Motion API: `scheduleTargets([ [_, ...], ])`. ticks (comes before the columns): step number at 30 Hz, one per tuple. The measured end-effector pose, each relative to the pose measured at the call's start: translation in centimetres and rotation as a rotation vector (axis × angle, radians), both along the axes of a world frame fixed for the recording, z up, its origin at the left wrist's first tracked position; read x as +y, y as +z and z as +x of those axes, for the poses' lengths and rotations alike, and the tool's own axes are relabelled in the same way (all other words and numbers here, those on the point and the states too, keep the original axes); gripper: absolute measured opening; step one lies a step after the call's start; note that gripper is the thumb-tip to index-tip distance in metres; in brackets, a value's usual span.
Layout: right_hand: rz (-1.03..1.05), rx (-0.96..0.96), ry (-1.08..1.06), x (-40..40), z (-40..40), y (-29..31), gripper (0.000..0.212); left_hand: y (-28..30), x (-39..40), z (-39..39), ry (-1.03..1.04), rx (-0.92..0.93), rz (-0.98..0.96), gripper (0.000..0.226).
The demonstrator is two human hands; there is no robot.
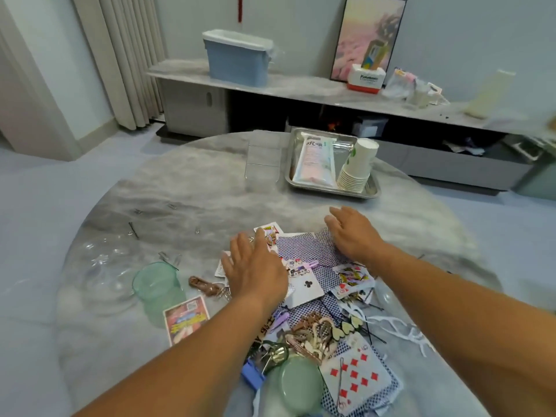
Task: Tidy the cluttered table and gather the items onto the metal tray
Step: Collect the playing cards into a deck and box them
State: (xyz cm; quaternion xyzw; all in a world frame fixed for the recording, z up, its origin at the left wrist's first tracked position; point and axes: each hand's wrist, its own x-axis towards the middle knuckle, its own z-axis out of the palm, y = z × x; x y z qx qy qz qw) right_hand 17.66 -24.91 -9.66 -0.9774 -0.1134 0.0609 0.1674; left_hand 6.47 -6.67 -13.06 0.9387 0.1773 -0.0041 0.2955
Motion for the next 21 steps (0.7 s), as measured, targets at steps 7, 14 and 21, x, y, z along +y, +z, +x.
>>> scheduleTargets([
  [7, -0.049, 0.160, 0.117, 0.4, -1.9, -1.2, 0.058, -1.1, -0.9, -1.1, -0.123, 0.112, 0.007, 0.060],
  [14, 0.199, 0.140, 0.152, 1.3, -6.4, 0.4, 0.046, 1.0, 1.2, -1.9, -0.294, 0.043, -0.103, 0.058],
  [21, 0.206, 0.121, -0.032, -0.6, -12.8, 4.3, 0.038, 4.9, 1.7, -8.4, -0.492, -0.038, -0.032, 0.076],
])
